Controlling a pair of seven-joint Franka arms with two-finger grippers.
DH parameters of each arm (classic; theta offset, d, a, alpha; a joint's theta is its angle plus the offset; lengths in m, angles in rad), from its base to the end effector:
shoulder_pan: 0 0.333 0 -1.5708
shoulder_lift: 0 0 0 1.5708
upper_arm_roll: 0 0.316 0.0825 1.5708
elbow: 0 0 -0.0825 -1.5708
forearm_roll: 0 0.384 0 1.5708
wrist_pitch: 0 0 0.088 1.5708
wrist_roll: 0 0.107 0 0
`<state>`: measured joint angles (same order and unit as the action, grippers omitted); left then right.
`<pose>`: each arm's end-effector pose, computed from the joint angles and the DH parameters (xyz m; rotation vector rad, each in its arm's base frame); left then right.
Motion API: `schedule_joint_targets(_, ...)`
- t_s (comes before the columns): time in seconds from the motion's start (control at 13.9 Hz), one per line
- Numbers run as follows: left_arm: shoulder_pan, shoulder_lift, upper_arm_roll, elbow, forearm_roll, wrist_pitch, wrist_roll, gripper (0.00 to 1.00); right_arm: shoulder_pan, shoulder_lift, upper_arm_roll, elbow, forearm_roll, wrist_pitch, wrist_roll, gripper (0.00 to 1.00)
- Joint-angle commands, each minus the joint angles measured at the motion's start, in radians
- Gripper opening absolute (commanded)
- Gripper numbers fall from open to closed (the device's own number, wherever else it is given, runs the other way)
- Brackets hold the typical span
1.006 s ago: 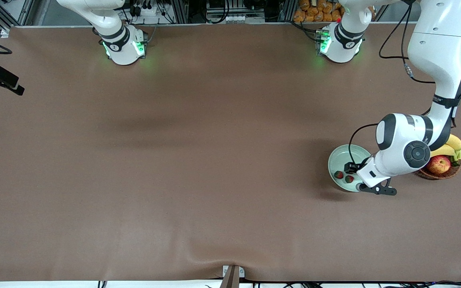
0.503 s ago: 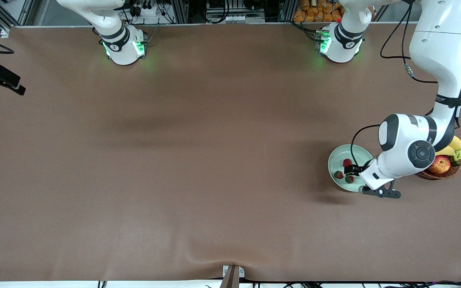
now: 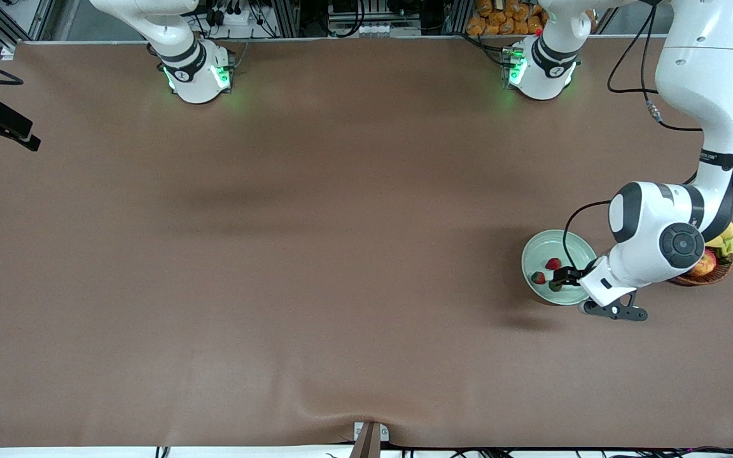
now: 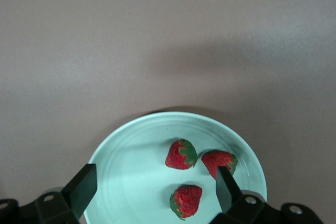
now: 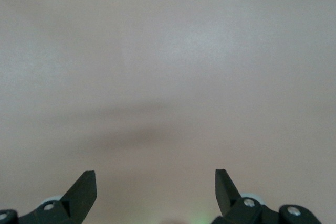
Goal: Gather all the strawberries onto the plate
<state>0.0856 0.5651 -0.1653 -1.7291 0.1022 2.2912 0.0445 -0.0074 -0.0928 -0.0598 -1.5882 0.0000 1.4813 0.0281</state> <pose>0.6683 -0.0405 0.2604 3.1195 -0.2594 0.0095 0.5148 -0.0363 0.6582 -3.1322 0.1489 0.0222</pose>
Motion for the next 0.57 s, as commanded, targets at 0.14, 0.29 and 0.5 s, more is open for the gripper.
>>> schedule_joint_targets(0.14,-0.004,-0.008,0.007,0.055,0.028,-0.004,0.043,1.0,0.001,0.004,0.0,0.024,-0.021,-0.009,-0.01,1.0)
schedule_joint_targets(0.29,-0.006,-0.039,0.007,0.08,0.027,-0.012,0.041,1.0,0.003,0.005,0.0,0.025,-0.021,-0.009,-0.01,1.0)
schedule_joint_targets(0.5,-0.026,-0.073,0.032,0.135,0.028,-0.035,0.043,1.0,0.003,0.008,0.0,0.025,-0.02,-0.007,-0.01,1.0)
